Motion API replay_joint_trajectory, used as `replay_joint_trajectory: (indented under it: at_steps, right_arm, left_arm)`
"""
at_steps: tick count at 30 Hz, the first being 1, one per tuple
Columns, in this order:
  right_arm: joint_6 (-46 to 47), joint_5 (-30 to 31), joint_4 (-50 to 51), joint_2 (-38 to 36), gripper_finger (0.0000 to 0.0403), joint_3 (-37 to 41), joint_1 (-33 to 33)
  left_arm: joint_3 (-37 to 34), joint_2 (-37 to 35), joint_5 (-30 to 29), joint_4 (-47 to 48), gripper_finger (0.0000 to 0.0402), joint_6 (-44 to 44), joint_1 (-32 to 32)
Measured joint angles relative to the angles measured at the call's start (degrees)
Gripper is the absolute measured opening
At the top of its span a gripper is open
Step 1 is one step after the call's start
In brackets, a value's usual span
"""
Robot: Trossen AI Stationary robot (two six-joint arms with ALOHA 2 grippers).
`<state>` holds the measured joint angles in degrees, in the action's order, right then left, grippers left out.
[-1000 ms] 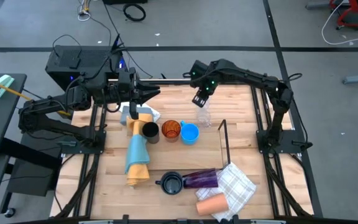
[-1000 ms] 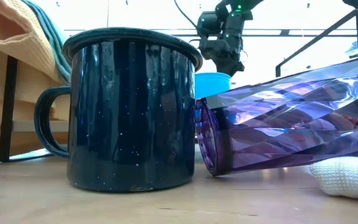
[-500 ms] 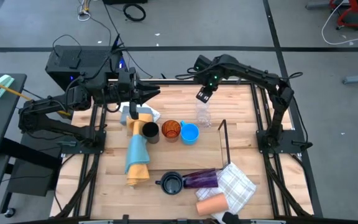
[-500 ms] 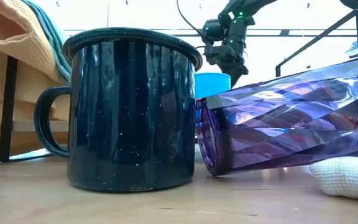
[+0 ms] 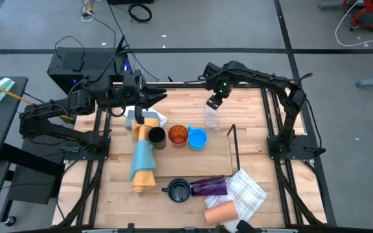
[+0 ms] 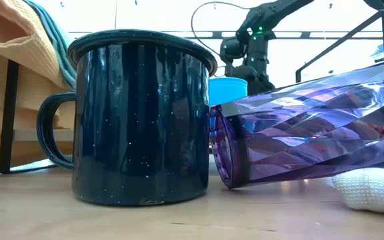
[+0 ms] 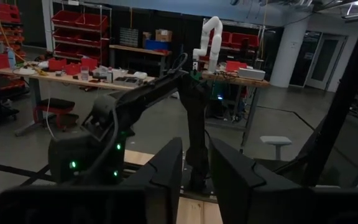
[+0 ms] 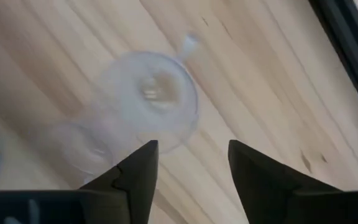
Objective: Stack small to large cups/mugs on shelf
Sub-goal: Put the top transparent mug on the shelf
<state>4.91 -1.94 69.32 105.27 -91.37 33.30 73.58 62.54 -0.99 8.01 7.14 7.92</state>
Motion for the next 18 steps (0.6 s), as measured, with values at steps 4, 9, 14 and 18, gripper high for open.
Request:
replay_joint_trajectory:
  at_steps: [4,9,14,18]
  right_arm:
    - [0.8,0.4,-1.8,0.0,0.0198,1.9,-0.1]
    - [1.1,0.4,-4.5,0.0,0.0191,3.3,-0.1]
    - [1.6,0.4,-7.1,-0.1,0.019,4.2,0.1]
    - [2.4,-0.2,-7.7,-0.1,0.019,5.4,0.3]
  left_arm:
    - [0.0,0.0,0.0,0.0,0.0088,0.0,0.0]
    - [0.0,0.0,0.0,0.0,0.0091,0.1,0.0]
    - [0.0,0.0,0.0,0.0,0.0083,0.2,0.0]
    - [0.0,0.0,0.0,-0.1,0.0085,0.2,0.0]
